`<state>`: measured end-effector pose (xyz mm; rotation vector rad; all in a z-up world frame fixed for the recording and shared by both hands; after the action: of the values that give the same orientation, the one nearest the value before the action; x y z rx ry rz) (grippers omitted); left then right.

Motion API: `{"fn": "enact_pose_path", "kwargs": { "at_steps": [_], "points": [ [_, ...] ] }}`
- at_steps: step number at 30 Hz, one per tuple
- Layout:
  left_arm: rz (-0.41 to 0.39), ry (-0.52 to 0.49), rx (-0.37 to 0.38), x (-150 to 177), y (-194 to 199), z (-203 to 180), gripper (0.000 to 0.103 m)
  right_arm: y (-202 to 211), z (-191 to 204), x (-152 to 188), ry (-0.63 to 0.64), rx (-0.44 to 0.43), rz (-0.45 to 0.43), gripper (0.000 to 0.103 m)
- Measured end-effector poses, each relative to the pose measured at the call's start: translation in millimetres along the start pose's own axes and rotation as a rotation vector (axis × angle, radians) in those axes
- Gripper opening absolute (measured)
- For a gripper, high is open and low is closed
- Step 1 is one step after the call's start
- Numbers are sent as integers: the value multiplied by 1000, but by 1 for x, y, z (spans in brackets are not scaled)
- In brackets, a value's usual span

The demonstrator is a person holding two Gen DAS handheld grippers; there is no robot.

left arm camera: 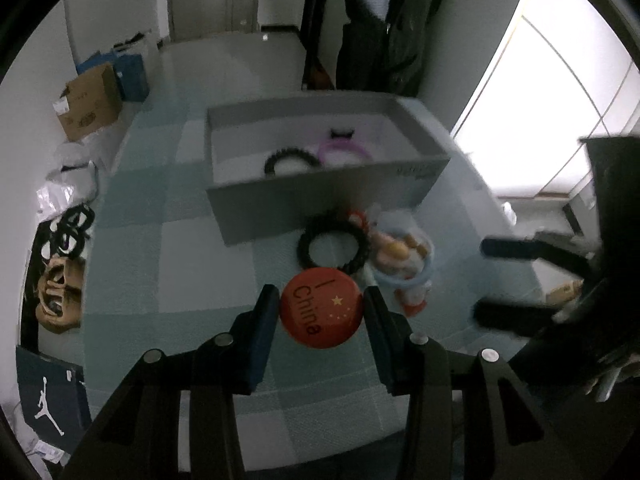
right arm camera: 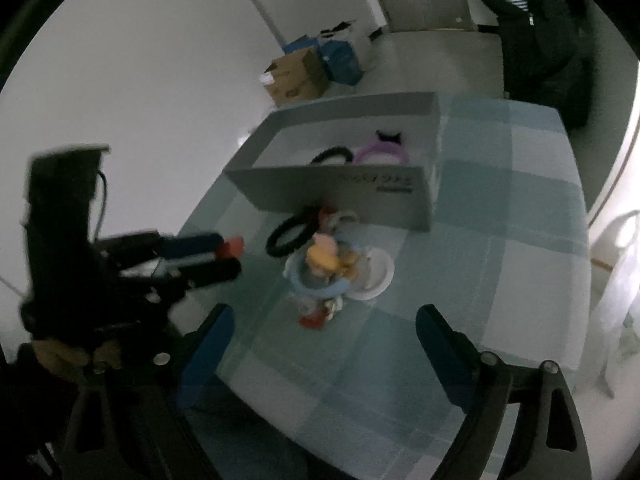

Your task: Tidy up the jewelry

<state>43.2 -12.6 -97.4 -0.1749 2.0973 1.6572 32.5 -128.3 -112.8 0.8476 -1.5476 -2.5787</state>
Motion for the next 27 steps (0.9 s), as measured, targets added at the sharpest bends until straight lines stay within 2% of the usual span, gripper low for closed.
{"fn": "enact_pose_path", "kwargs": {
  "at_steps": [9,16,21,25,27],
  "points": [
    [-78,71,40,-10,21,5,38,-17,6,7,27,19,42,78],
    [-118,88,47,-15,30,12,38,-29,14,8,53,44,66,57],
    [-131,87,53,-16,34,13,38,-32,16,5,78,76,55,53],
    [-137,90,54,-17,36,15,38,-35,17,4,95,111,56,33],
    [-140,93,54,-17,36,16,38,-36,19,4,104,118,59,32]
  ]
}}
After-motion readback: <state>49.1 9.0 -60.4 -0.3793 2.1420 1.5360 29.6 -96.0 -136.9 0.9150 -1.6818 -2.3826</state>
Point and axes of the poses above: each gripper's, at about its wrist camera, not at the fingertips, and y roughly against the way its jaws point, z to its left, x to its underside, the point moved 7 cm from there along -y, roughly the way its jaws point, and after that the axes turned 5 degrees about z, right-handed, at the moved point
